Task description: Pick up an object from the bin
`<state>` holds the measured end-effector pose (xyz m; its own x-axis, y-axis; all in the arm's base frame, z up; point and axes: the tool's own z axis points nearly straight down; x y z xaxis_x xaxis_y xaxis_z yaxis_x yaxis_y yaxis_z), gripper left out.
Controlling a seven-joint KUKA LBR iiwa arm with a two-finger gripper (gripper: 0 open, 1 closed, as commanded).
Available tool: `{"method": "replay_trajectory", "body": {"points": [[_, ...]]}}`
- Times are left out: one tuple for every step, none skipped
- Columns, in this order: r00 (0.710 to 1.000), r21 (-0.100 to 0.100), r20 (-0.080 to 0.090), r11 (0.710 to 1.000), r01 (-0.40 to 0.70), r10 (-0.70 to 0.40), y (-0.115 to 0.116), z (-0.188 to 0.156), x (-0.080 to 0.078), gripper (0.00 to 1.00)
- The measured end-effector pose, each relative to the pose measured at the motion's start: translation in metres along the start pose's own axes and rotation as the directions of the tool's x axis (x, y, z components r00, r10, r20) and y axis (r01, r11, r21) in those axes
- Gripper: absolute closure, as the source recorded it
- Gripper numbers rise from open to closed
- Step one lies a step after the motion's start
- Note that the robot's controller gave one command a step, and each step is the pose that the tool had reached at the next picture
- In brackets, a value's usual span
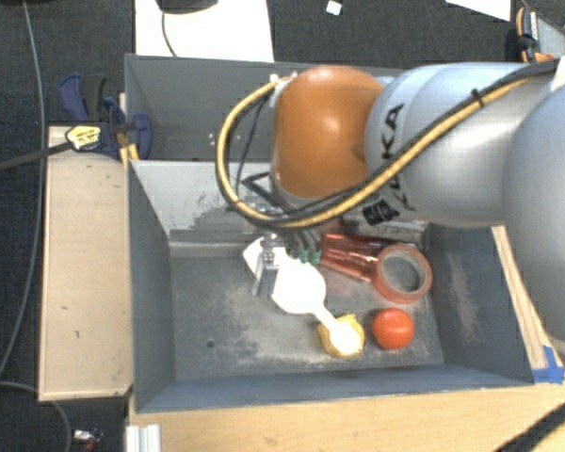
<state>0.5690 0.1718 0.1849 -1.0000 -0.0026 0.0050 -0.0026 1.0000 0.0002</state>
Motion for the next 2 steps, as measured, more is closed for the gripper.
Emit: {"method": "replay_trajectory", "body": {"points": [[1.000,-0.001,0.007,1.000,-0.007,0.007,-0.001,-0.004,-0.002,0.00],[0.979,-0.004,0.007,0.980,-0.201,0.201,-0.062,0.112,-0.002,0.00]]}}
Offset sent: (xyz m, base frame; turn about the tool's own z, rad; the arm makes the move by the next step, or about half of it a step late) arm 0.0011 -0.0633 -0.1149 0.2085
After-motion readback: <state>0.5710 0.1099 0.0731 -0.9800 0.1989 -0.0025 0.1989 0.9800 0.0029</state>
